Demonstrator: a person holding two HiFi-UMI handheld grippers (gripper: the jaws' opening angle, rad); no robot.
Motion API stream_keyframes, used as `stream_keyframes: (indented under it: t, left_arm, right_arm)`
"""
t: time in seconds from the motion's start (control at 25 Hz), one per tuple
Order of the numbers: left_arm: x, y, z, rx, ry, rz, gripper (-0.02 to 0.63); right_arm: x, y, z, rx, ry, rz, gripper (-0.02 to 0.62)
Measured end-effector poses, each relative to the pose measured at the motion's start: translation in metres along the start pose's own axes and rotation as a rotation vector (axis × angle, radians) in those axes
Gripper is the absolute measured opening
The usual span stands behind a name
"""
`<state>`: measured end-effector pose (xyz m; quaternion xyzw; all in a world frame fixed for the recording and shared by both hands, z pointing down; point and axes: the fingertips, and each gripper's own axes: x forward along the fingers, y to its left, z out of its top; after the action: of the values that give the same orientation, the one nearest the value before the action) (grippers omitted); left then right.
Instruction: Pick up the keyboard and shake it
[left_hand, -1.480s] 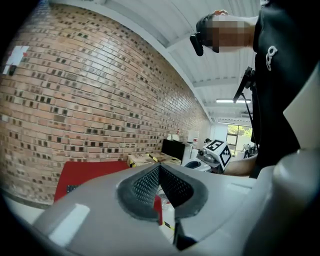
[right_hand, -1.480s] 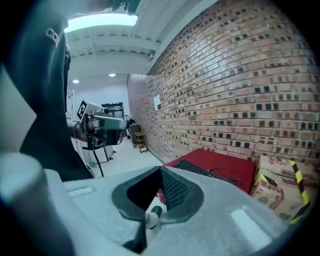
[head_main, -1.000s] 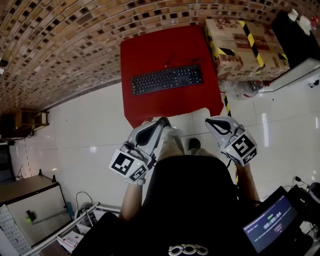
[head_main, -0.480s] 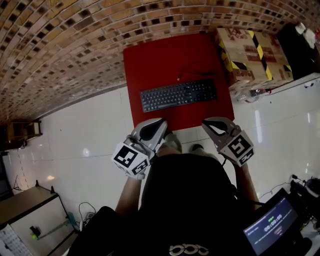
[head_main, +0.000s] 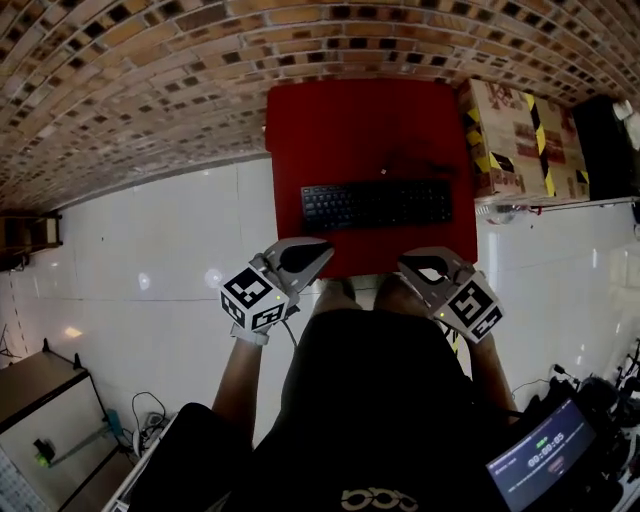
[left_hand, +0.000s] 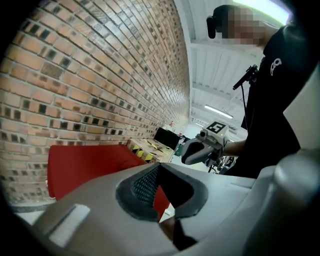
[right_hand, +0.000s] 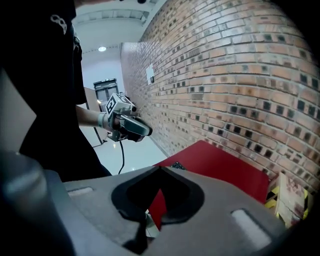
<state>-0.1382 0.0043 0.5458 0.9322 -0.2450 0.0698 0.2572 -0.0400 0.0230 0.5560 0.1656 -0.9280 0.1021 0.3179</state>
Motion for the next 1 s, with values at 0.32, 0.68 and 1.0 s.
stream_keyframes:
  t: [0.32, 0.68, 1.0]
  left_arm:
    - [0.014, 0.016, -0.007, -0.089, -0.039, 0.080, 0.014]
    - [0.055, 0.019, -0.020, -0.190, 0.009, 0.079, 0.014]
    - [0.077, 0.056, -0.056, -0.288, 0.084, 0.159, 0.012]
  right_arm:
    - [0.011, -0.017, -0.003, -0.020, 0.043, 0.077, -0.008]
    - [-0.001, -0.061, -0.038, 0.050, 0.070, 0.090, -0.008]
    - [-0.006, -0.132, -0.115, 0.364, 0.097, 0.003, -0.008]
